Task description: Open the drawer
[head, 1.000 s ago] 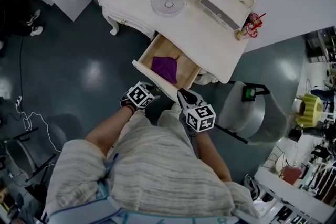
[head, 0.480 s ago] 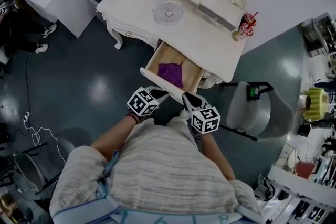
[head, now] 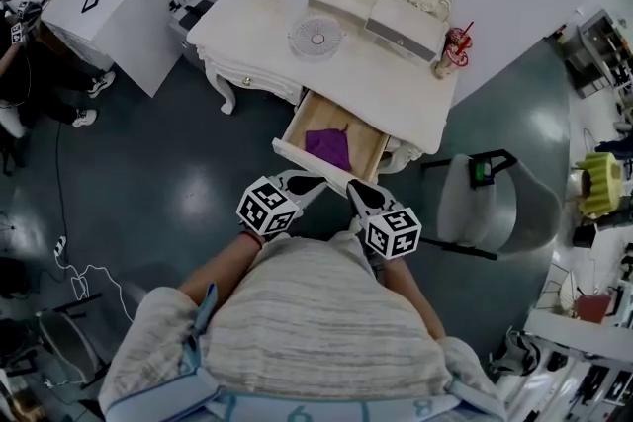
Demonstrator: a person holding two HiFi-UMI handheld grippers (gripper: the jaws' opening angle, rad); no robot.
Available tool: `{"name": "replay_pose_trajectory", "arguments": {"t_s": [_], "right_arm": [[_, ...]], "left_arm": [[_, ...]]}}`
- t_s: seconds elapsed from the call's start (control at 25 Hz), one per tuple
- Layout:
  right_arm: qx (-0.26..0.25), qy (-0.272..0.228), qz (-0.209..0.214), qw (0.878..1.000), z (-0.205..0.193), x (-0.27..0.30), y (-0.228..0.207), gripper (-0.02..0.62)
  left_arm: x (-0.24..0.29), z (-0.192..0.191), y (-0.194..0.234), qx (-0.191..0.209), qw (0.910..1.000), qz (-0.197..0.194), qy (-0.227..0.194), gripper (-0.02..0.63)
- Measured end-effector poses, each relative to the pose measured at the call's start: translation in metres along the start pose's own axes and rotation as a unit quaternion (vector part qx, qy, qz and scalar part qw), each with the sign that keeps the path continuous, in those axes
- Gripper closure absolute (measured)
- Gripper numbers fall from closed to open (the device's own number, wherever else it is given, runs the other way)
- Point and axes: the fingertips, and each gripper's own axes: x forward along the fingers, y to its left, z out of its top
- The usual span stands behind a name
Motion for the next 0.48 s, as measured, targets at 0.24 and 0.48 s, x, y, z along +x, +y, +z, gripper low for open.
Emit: {"name": "replay_pose_trajectory", "arguments": {"t_s": [0.24,0.48], "right_arm": [[-0.011,-0.042,0.007,0.999,0.034,-0.015,0.029,0.589],[-0.030,-0.065,0.014,0.997,0.058,-0.022,0.049,0.589]], "left_arm": [[-0.033,0.035,-0.011,0.015,0.9975,-0.006,-0.068,0.592],[-0.052,0.057,-0.018,0.034,0.9942,-0.009,-0.101,0.592]]}}
